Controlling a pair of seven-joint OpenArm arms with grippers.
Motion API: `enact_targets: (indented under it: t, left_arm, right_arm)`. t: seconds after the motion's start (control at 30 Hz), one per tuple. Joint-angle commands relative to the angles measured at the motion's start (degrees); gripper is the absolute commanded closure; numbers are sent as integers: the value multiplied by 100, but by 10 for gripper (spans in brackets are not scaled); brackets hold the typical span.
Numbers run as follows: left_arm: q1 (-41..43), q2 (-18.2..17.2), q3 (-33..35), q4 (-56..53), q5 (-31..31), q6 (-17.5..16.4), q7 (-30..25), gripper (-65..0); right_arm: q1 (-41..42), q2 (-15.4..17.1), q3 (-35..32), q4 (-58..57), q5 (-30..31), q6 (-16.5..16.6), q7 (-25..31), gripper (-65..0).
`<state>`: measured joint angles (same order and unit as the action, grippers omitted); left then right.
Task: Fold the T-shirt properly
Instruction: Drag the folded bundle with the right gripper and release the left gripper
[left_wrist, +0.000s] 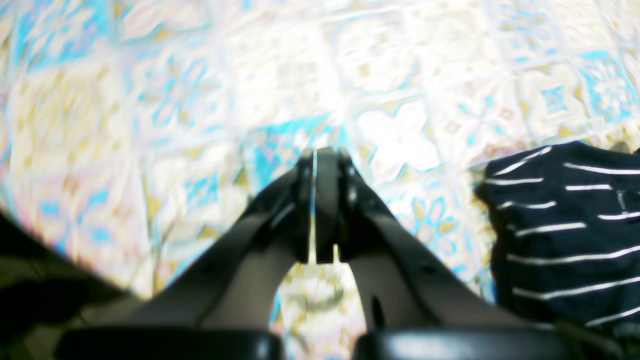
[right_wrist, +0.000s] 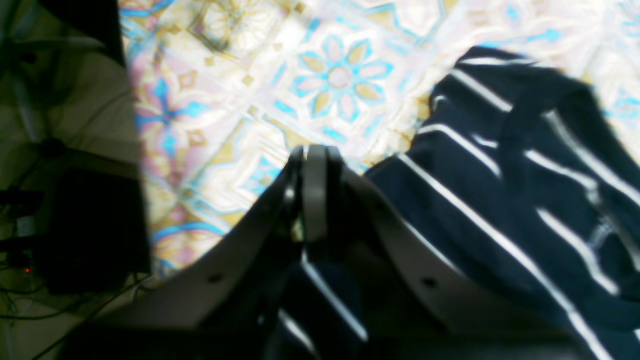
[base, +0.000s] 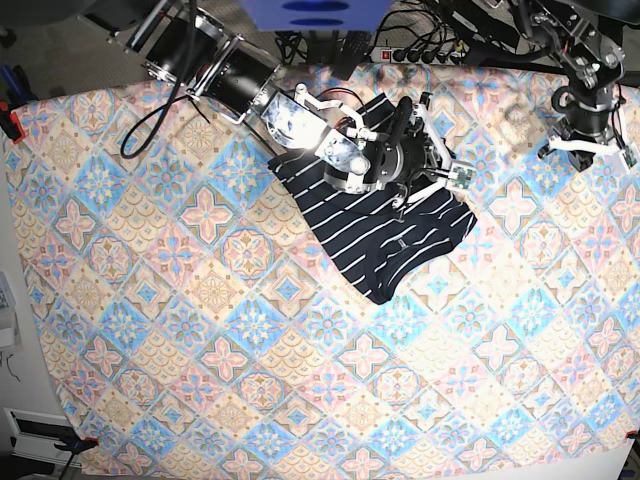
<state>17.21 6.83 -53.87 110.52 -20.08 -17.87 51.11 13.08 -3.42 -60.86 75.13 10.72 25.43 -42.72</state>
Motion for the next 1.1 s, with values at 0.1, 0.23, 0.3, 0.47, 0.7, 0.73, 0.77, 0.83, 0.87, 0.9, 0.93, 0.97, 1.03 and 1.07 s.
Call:
enact_targets:
  t: [0.1, 0.23, 0.3, 0.47, 0.7, 0.73, 0.77, 0.83, 0.87, 0.9, 0.93, 0.97, 1.03, 1.07]
  left_arm:
    - [-38, 16, -288, 108, -72, -29, 335, 0]
    - [-29, 16, -314, 100, -327, -29, 599, 0]
    - [-20, 16, -323, 100, -476, -29, 599, 0]
    - [-29, 16, -306, 91, -537, -29, 599, 0]
    - [-64, 16, -279, 73, -537, -29, 599, 0]
    - [-64, 16, -279, 73, -537, -29, 599, 0]
    - [-64, 16, -271, 73, -537, -29, 599, 0]
    - [-73, 16, -271, 73, -537, -29, 599, 0]
    - [-73, 16, -271, 73, -537, -29, 599, 0]
    - [-73, 16, -271, 73, -537, -29, 599, 0]
    - [-73, 16, -271, 73, -537, -29, 599, 0]
    - [-73, 16, -271, 73, -537, -29, 599, 0]
    - [-73, 16, -271, 73, -537, -29, 599, 0]
    - [-73, 16, -271, 73, -537, -29, 599, 0]
  right_arm:
    - [138, -190, 86, -705, 40, -16, 663, 0]
    - [323, -216, 236, -1452, 40, -33, 1068, 0]
    - [323, -216, 534, -1751, 31, -33, 1226, 0]
    - [331, 56, 1616, -1839, -83, -33, 1358, 0]
    - [340, 179, 3128, -1874, -1358, -33, 1410, 0]
    - [340, 179, 3339, -1874, -1490, -33, 1472, 0]
    - [340, 179, 3550, -1874, -1622, -33, 1560, 0]
    - [490, 267, 3928, -1918, -1727, -33, 1674, 0]
    - [542, 346, 4033, -1979, -1727, -33, 1727, 0]
    - [622, 399, 4130, -2076, -1727, -33, 1753, 0]
    - [753, 434, 4192, -2208, -1727, -33, 1815, 0]
    - [876, 434, 4262, -2357, -1727, -33, 1885, 0]
    - [1079, 505, 4411, -2630, -1727, -33, 2026, 0]
    - [1167, 557, 4473, -2779, -1727, -33, 2105, 0]
